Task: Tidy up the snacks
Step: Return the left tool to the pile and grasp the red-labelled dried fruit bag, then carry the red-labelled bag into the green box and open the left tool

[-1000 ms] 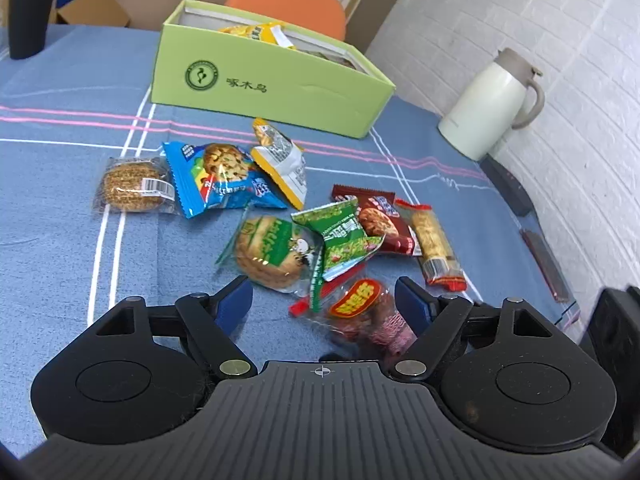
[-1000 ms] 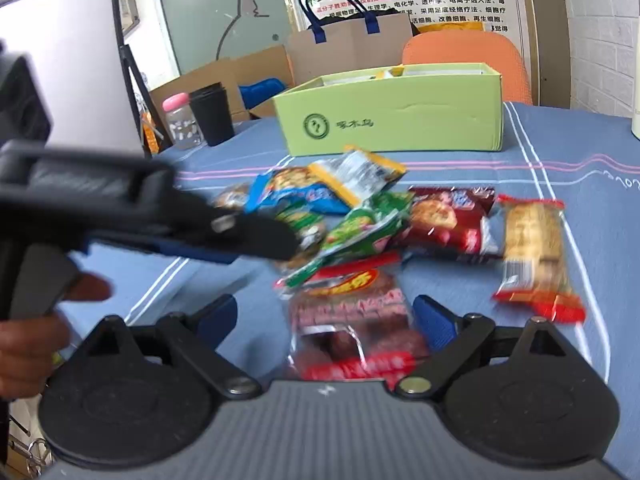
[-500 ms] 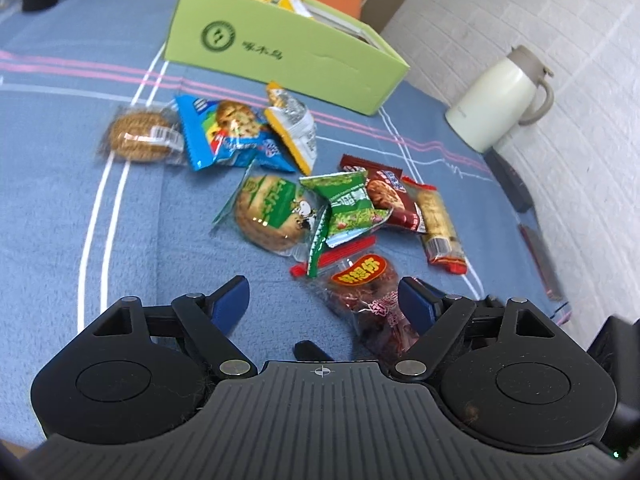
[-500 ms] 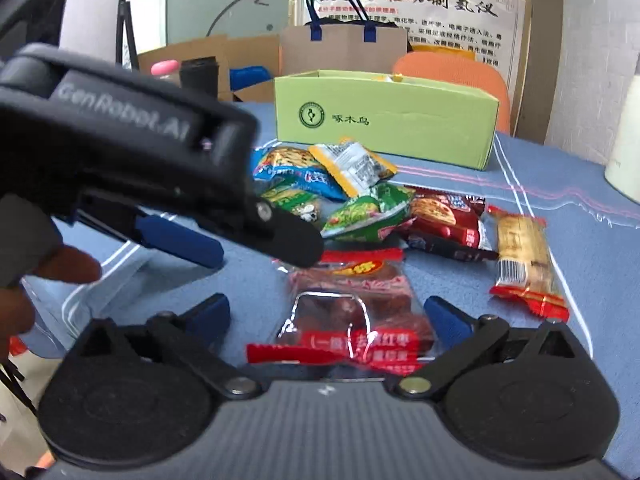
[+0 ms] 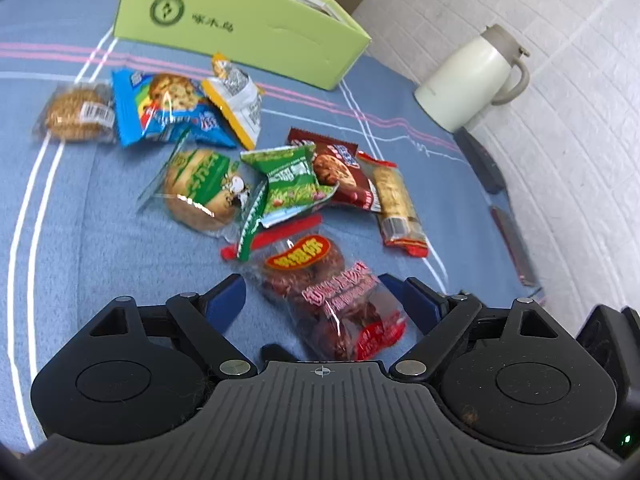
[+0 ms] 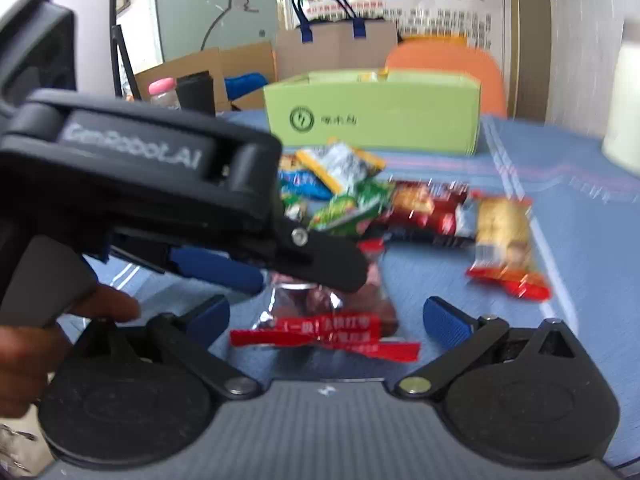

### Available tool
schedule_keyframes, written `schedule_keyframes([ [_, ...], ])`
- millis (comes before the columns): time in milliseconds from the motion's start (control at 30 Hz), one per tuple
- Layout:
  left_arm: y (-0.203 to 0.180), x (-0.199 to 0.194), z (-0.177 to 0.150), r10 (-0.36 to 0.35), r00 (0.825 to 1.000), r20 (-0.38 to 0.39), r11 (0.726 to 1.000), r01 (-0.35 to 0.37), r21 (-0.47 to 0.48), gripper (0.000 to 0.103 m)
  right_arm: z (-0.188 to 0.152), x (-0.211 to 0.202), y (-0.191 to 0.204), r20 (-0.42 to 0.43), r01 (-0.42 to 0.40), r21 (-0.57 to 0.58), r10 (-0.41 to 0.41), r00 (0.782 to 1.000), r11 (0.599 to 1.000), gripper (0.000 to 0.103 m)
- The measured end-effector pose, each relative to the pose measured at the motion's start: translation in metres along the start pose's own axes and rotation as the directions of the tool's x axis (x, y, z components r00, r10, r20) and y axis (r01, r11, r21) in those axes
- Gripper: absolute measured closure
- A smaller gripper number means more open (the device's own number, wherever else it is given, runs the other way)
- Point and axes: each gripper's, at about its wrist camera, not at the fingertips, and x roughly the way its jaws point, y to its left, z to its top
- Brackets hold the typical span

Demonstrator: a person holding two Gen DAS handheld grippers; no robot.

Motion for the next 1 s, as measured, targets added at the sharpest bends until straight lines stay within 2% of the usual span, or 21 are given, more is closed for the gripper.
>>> schedule_keyframes([
  [133,-0.003,0.002,0.001,0.018,1.0,0.007,1.0,-0.018,0.01,0.029,-0.007,0.002,0.001,0.038,-0.001,-0.03,0.002,0.999,1.0,0.001],
  [200,-0.007,0.004,0.0,0.029,1.0,0.006,0.999,-0.03,0.026,0.027,-0.01,0.005,0.012,0.027,0.028,-0.117,-0.025,0.999,0.993,0.001],
  [300,-0.016,0.006,-0.003,0.066,0.998,0.006,0.995,-0.066,0.076,0.027,-0.003,0.003,0.015,-0.016,0.0,-0.115,-0.001,1.0,0.993,0.001],
  [333,-0.017,0.006,-0.004,0.067,0.998,0.002,0.994,-0.067,0.086,0.027,-0.001,-0.002,0.016,0.003,-0.011,-0.125,0.012,1.0,0.992,0.001],
  [433,-0.016,0.006,-0.004,0.038,0.999,-0.016,0.997,-0.037,0.068,0.028,0.0,-0.004,0.016,0.017,0.013,-0.142,-0.011,1.0,0.99,0.001],
  [500,-0.014,0.007,-0.004,0.032,0.999,-0.011,0.998,-0.031,0.06,0.028,-0.002,0.003,0.009,-0.013,-0.021,-0.088,0.02,1.0,0.996,0.004],
  [533,-0.015,0.007,-0.004,0.032,0.999,-0.01,0.997,-0.032,0.066,0.029,-0.003,0.002,0.009,0.003,-0.021,-0.101,0.022,1.0,0.995,0.007],
  [567,-0.015,0.007,-0.004,0.041,0.999,-0.006,0.996,-0.041,0.077,0.04,-0.004,0.0,0.014,0.006,-0.01,-0.134,0.011,1.0,0.991,0.021],
  [600,-0.017,0.007,-0.005,0.048,0.999,-0.01,0.994,-0.047,0.101,0.056,-0.004,-0.003,0.016,0.002,-0.019,-0.132,0.019,1.0,0.991,0.025],
  [667,-0.016,0.004,-0.006,0.029,0.999,-0.026,0.994,-0.026,0.104,0.06,-0.007,-0.009,0.018,-0.003,-0.017,-0.126,0.017,1.0,0.992,0.025],
  [733,-0.012,-0.001,-0.01,0.006,0.999,-0.038,0.996,-0.003,0.09,0.07,-0.01,-0.018,0.017,-0.005,-0.017,-0.099,0.017,1.0,0.995,0.025],
  [833,-0.01,-0.01,-0.012,-0.029,0.998,-0.058,0.998,0.033,0.055,0.071,-0.007,-0.03,0.019,-0.002,-0.023,-0.069,0.023,1.0,0.997,0.025],
  [1000,-0.026,-0.024,0.016,-0.104,0.994,0.017,0.99,0.101,0.098,0.072,0.034,-0.042,0.017,0.096,0.049,-0.13,-0.037,0.995,0.99,0.023],
])
